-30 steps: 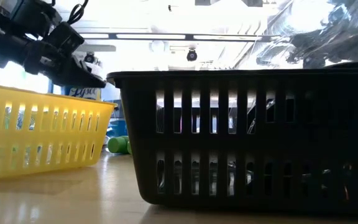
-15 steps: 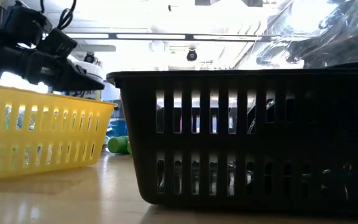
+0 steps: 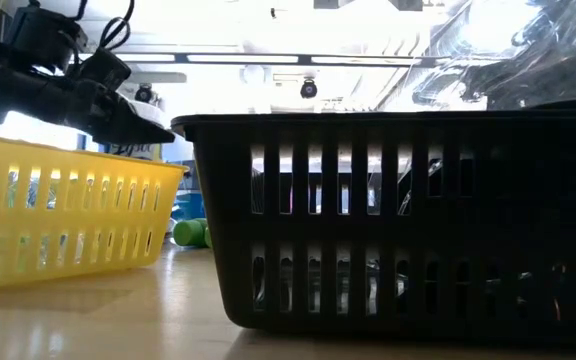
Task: Pick & Place Travel size toiletries
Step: Put the white cotton pack into the orange bin
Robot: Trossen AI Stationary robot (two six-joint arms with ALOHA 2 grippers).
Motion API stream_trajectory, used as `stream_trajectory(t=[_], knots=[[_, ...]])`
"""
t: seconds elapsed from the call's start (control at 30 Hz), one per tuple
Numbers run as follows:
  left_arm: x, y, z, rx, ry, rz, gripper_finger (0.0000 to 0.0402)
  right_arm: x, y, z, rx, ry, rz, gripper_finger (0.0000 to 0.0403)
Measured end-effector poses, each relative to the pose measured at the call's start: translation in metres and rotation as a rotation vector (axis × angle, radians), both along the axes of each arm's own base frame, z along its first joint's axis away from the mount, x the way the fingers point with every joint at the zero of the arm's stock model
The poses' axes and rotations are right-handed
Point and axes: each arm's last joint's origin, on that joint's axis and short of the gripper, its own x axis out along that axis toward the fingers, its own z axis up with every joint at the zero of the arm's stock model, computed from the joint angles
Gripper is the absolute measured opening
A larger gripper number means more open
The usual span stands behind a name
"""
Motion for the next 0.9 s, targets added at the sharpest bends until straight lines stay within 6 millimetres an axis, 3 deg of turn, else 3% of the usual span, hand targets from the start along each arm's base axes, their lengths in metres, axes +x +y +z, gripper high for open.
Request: stream_trajectory(t=[0.3,0.47,0.6,0.73,0.9], knots=[[0.0,0.0,0.002,-0.044,-0.029,0.018,0.0,0.004,-0.002,0.01,0.046,-0.084,-0.028,0.0004],[0.001,0.001,0.005,-0.036,-0.063,0.018,0.0,0.019,-0.004,0.016,0.141,0.088,-0.044,0.0004],[0.001,0.001,0.005,-0.036,-0.063,0.016,0.0,0.044,-0.009,0.018,0.186,0.29,-0.099,0.0004],[0.001,0.0,0.006,-0.035,-0.066,0.015,0.0,0.082,-0.015,0.026,0.2,0.505,-0.117,0.0007],[0.001,0.001,0.009,-0.027,-0.095,0.014,0.0,0.13,-0.021,0.027,0.122,0.794,-0.081,0.0053]])
